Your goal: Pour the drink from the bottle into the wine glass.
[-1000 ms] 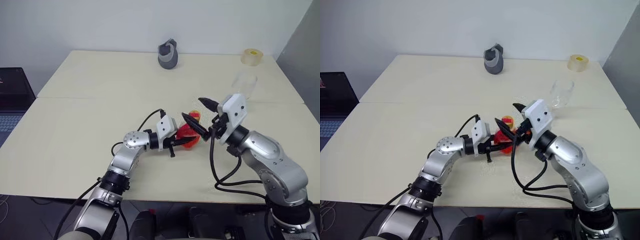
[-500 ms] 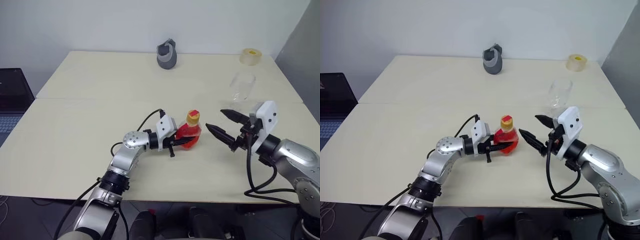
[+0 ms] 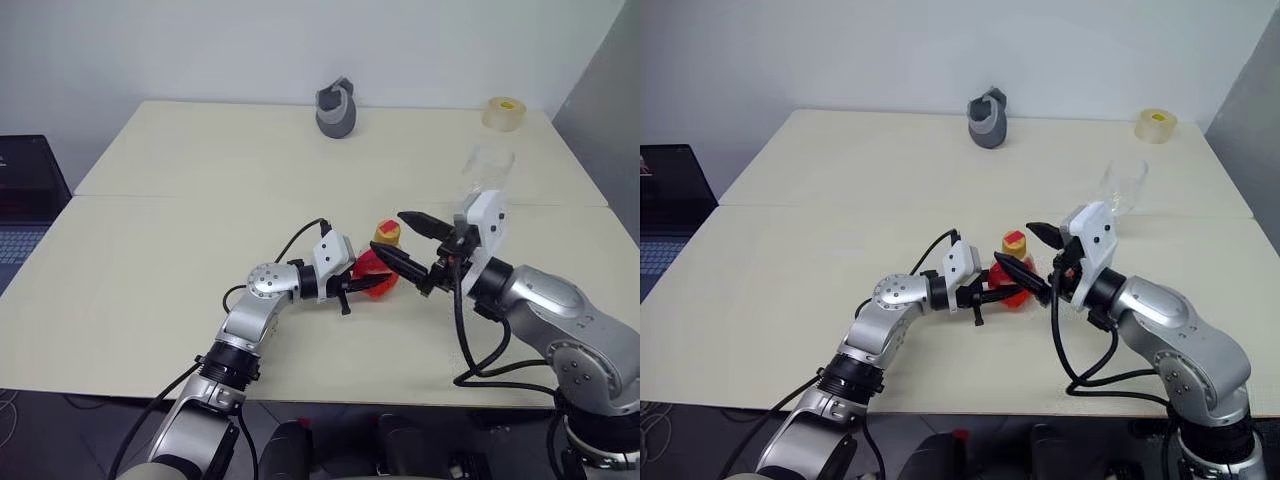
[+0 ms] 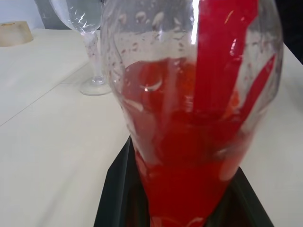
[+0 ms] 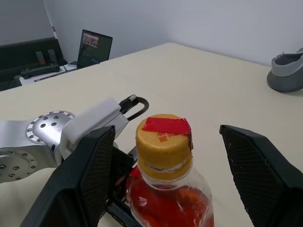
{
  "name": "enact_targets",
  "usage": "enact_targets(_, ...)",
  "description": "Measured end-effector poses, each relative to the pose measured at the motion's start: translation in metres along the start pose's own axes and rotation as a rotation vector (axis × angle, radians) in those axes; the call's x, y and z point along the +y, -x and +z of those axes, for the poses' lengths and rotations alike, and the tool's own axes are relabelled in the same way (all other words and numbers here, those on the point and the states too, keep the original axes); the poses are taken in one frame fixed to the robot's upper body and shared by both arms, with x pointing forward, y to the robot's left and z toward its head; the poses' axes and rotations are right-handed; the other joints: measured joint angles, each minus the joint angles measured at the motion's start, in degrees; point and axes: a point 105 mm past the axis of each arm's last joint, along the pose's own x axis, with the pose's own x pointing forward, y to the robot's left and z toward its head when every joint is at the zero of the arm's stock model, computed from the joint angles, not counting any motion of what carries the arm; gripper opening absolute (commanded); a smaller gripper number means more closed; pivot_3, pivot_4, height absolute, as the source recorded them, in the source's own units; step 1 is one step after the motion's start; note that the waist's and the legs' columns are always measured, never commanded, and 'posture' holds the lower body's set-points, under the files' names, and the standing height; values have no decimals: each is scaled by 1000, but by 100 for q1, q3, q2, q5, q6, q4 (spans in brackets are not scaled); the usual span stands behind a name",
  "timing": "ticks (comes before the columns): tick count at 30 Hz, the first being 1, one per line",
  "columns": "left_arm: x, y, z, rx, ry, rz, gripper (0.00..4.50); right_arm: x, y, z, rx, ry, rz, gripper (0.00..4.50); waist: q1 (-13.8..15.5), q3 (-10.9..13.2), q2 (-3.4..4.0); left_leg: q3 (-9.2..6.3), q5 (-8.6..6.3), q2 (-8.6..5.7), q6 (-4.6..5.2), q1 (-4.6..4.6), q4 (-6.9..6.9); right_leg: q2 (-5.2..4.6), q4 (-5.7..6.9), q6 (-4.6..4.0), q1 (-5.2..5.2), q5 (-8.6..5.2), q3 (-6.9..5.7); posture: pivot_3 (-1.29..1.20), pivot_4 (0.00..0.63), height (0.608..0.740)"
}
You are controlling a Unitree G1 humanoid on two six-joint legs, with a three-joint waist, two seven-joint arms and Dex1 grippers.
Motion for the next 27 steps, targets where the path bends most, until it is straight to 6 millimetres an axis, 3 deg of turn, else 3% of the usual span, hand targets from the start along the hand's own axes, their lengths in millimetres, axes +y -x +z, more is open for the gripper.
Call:
enact_targets(2,0,0,0,0,0,0,746,0,-1,1,-8,-3,-1,3743,-2,0,0,1,0,2,0,2,0,0,1,0,0,0,1,0,150,740)
enact_targets(5,0,0,0,0,0,0,746,0,-2,4,-19,0,0,3174,-4,0,0,-2,0,5,0,3,-1,0,2,0,0,0,-1,0,150,740)
enact_targets(11,0,0,0,1,0,1,746,3,-4,5,-25,18,15,1211,-4,0,0,-1,0,4,0,2,-1,0,2,0,0,0,-1,0,150,740)
enact_targets(19,0,0,1,-4,1,3,746,3,-5,6,-35,37,30,1202,-4,0,0,-1,0,5,0,3,-1,0,2,0,0,0,-1,0,150,740)
enact_targets(27,0,0,4,-23,9,-2,745,-9,8,23,-195,-188,36,1202,-4,0,1,-2,0,5,1,2,-1,-1,3,-1,0,1,-2,0,150,740)
